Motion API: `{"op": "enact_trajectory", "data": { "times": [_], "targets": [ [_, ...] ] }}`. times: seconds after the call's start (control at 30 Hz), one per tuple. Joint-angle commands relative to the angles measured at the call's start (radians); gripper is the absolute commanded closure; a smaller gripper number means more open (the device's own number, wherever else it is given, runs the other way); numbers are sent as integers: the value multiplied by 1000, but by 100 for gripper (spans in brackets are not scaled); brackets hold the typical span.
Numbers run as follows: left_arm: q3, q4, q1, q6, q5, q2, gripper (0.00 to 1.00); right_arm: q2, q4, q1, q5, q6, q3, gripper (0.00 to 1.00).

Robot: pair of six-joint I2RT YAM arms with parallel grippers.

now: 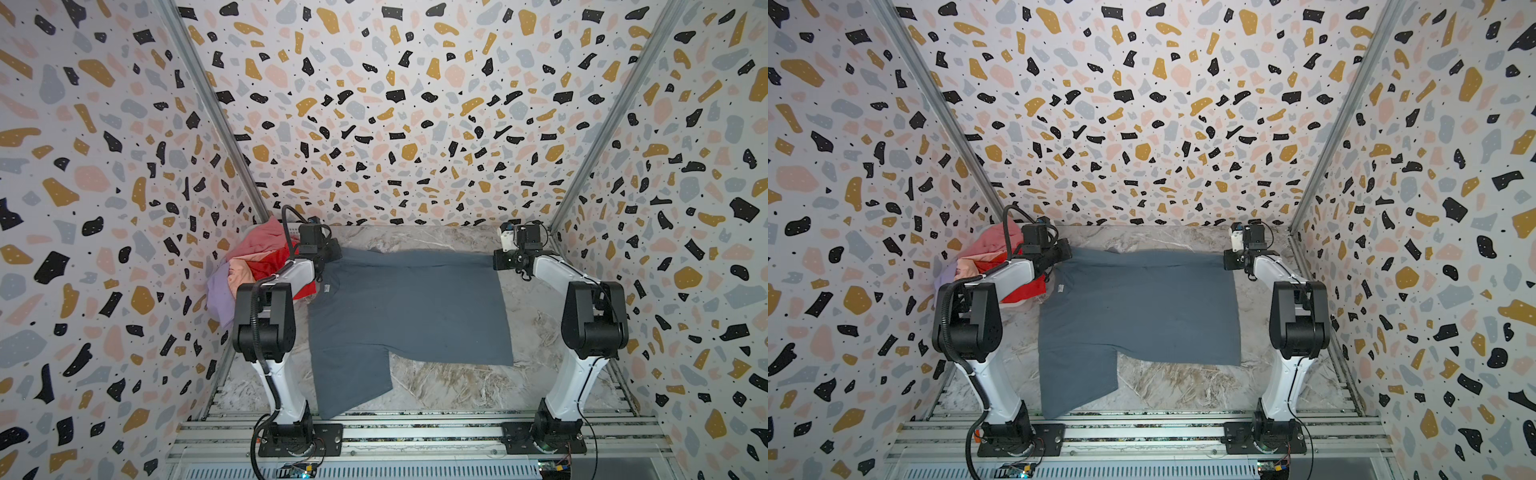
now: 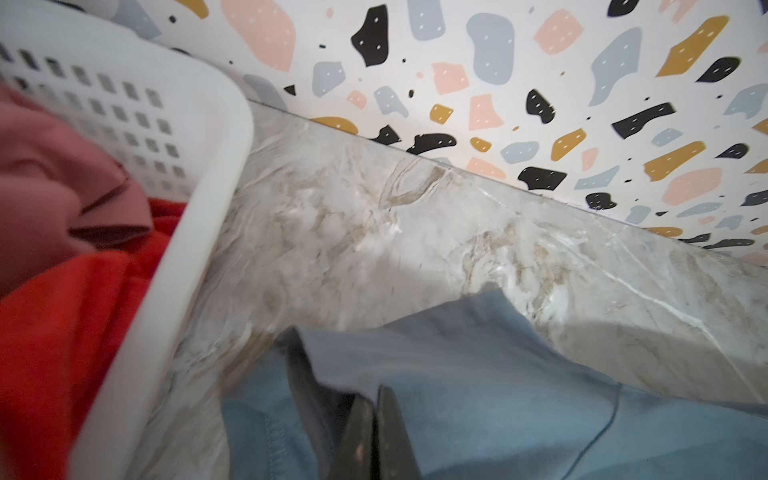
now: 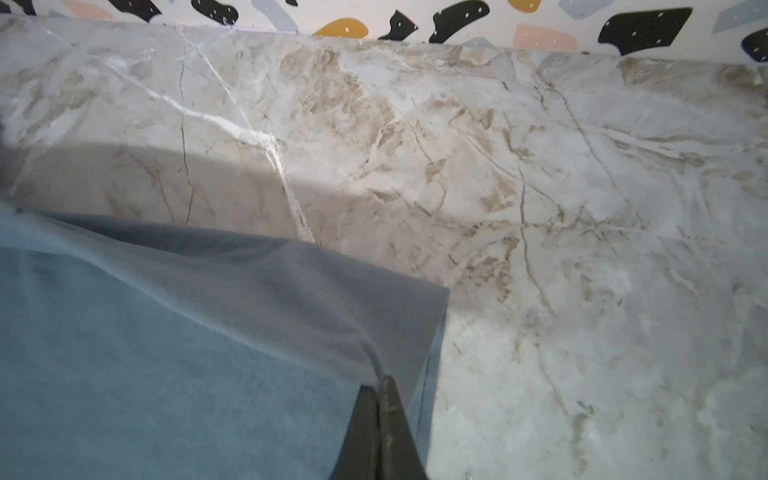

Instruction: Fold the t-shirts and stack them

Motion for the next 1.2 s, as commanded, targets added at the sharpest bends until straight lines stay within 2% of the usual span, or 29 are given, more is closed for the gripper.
{"op": "enact_trajectory", "data": {
  "times": [0.0, 0.03, 0.07, 0.1, 0.13, 0.17, 0.23, 0.43, 0.6, 0.73, 0.93, 1.17],
  "targets": [
    [-72, 68, 7, 13, -91, -128, 98, -125, -36, 2, 25, -32, -89, 100],
    [-113, 71, 6, 2, -113, -162, 89, -165, -36, 3, 39, -26, -131, 99],
    [-152, 78, 6, -10, -132, -199, 80, -199, -27, 3, 67, -11, -176, 85],
    [-186, 82, 5, -18, -145, -235, 72, -228, -18, 1, 94, 10, -211, 78],
    [-218, 88, 5, -29, -167, -273, 62, -262, 7, -4, 110, 34, -246, 67],
    [-245, 103, 5, -40, -177, -309, 58, -289, 37, -10, 107, 58, -268, 56],
    [-255, 100, 5, -45, -190, -343, 54, -303, 69, -23, 83, 95, -259, 50],
    [-106, -46, -29, -41, -104, -252, 53, -177, 39, 21, -54, 143, -84, 48],
    [-31, -143, -120, -31, -95, -151, 52, -103, 53, 111, -91, 191, -63, 48],
    [-21, -184, -156, -77, -99, -74, 53, -66, 75, 153, -92, 217, -101, 49],
    [-39, -171, -159, -115, -90, 11, 53, 14, 85, 170, -94, 234, -131, 49],
    [-23, -165, -159, -136, -63, 133, 53, 137, 79, 165, -26, 239, -71, 49]
  ]
}}
